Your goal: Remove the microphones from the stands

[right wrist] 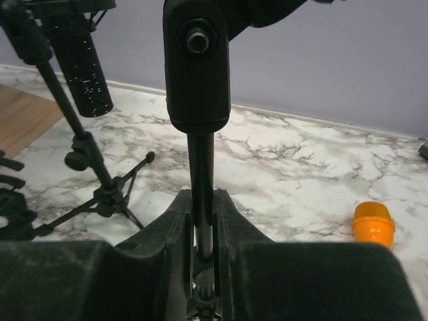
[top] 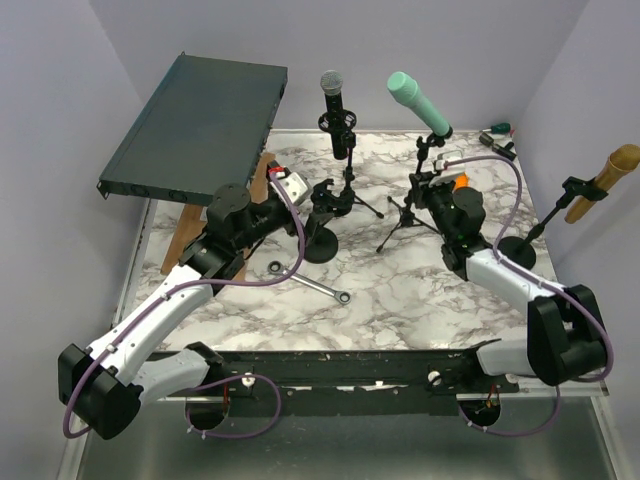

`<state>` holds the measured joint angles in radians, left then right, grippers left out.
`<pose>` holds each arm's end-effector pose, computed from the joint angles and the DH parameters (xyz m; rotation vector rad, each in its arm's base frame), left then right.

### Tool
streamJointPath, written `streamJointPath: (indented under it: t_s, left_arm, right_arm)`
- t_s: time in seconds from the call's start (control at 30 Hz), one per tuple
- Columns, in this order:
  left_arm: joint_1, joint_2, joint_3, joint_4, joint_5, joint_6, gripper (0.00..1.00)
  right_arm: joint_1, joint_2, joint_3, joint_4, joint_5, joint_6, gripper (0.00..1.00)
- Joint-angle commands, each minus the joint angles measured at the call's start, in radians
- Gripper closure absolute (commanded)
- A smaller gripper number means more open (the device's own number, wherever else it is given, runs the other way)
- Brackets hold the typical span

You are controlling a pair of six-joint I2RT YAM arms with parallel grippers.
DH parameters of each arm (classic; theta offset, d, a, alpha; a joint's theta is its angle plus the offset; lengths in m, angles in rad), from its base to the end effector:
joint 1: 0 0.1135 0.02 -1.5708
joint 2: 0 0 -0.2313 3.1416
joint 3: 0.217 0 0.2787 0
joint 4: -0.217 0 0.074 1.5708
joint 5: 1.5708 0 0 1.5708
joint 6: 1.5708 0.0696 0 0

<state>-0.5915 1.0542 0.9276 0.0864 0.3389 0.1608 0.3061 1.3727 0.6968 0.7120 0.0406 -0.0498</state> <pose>0.2551 -0.1992 0.3342 0.8431 1.4095 -0.6036 0.3515 0.1081 0.2220 -0.2402 1.5183 0.1727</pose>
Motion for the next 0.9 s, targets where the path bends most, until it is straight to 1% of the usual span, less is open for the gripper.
streamJointPath:
  t_s: [0.0, 0.17, 0.3, 0.4, 0.5, 0.57, 0.63, 0.7, 0.73, 0.77, 0.87]
  left_arm:
    - [-0.009, 0.011, 0.049, 0.037, 0.090, -0.042, 0.02]
    - [-0.050, 0.082, 0.155, 0.040, 0.104, -0.088, 0.02]
    - [-0.092, 0.163, 0.270, 0.008, 0.124, -0.128, 0.02]
    - [-0.119, 0.214, 0.353, -0.019, 0.142, -0.151, 0.02]
    - [-0.126, 0.248, 0.399, -0.040, 0.140, -0.176, 0.02]
    - [-0.128, 0.253, 0.407, -0.047, 0.139, -0.177, 0.02]
    - [-0.128, 0.251, 0.400, -0.050, 0.135, -0.165, 0.01]
    - [-0.128, 0.246, 0.387, -0.050, 0.129, -0.130, 0.01]
    - [-0.129, 0.241, 0.378, -0.049, 0.123, -0.121, 0.01]
    - [-0.128, 0.237, 0.367, -0.048, 0.116, -0.109, 0.01]
    - [-0.127, 0.217, 0.321, -0.033, 0.105, -0.083, 0.02]
  right_arm:
    - [-0.004, -0.124, -0.055, -0.027, -0.090, 0.106, 0.99]
    - [-0.003, -0.203, -0.121, -0.087, -0.237, 0.164, 0.99]
    - [-0.004, -0.230, -0.173, -0.088, -0.351, 0.125, 0.99]
    - [-0.004, -0.261, -0.210, -0.089, -0.389, 0.105, 0.99]
    - [-0.004, -0.265, -0.201, -0.125, -0.411, 0.084, 0.98]
    - [-0.005, -0.276, -0.199, -0.156, -0.419, 0.071, 0.91]
    - [-0.004, -0.286, -0.188, -0.192, -0.429, 0.060, 0.76]
    - [-0.005, -0.297, -0.170, -0.233, -0.430, 0.060, 0.59]
    - [-0.004, -0.304, -0.159, -0.259, -0.429, 0.059, 0.52]
    - [-0.004, -0.313, -0.148, -0.278, -0.429, 0.031, 0.42]
    - [-0.004, -0.343, -0.114, -0.356, -0.417, 0.013, 0.30]
